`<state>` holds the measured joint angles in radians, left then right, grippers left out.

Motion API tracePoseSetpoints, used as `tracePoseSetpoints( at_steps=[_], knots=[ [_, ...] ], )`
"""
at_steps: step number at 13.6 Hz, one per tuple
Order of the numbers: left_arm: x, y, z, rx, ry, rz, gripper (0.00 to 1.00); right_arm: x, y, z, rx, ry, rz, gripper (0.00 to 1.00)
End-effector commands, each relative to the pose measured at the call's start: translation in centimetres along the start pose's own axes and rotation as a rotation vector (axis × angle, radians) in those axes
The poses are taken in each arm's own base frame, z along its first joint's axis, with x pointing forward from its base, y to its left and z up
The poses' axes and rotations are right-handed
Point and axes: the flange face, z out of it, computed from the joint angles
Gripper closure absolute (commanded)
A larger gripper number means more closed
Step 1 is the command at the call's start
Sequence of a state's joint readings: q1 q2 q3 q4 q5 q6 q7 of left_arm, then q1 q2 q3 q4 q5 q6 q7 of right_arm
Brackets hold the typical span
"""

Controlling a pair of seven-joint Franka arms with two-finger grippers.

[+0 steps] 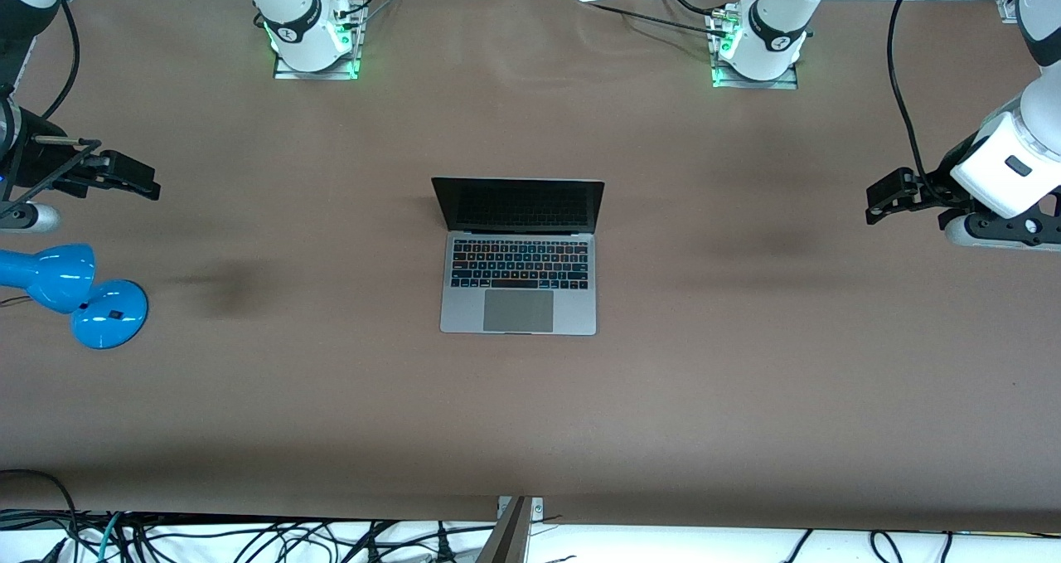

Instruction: Close laptop with both arms from behind

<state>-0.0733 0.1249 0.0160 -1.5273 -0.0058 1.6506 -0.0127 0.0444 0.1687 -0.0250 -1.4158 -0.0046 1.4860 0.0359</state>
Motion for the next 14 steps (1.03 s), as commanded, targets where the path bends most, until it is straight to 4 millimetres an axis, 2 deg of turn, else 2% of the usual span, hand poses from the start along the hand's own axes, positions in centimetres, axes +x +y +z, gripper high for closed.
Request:
tracePoseSetpoints(
  at_steps=[1,7,14],
  knots=[
    [0.0,-0.2,-0.2,0.007,0.006,0.017,0.00,-0.3,-0.1,-0.2,0.013,0.008,-0.005,0.00],
    [0.2,-0.2,0.2,0.009,-0.001,0.016,0.00,-0.3,0.1,-0.2,0.013,0.008,-0.004,0.00],
    [0.1,2.2,-0.1,-0.008,-0.002,0.051,0.00,-0.2,0.4,-0.1,0.015,0.006,0.002,0.00]
  ],
)
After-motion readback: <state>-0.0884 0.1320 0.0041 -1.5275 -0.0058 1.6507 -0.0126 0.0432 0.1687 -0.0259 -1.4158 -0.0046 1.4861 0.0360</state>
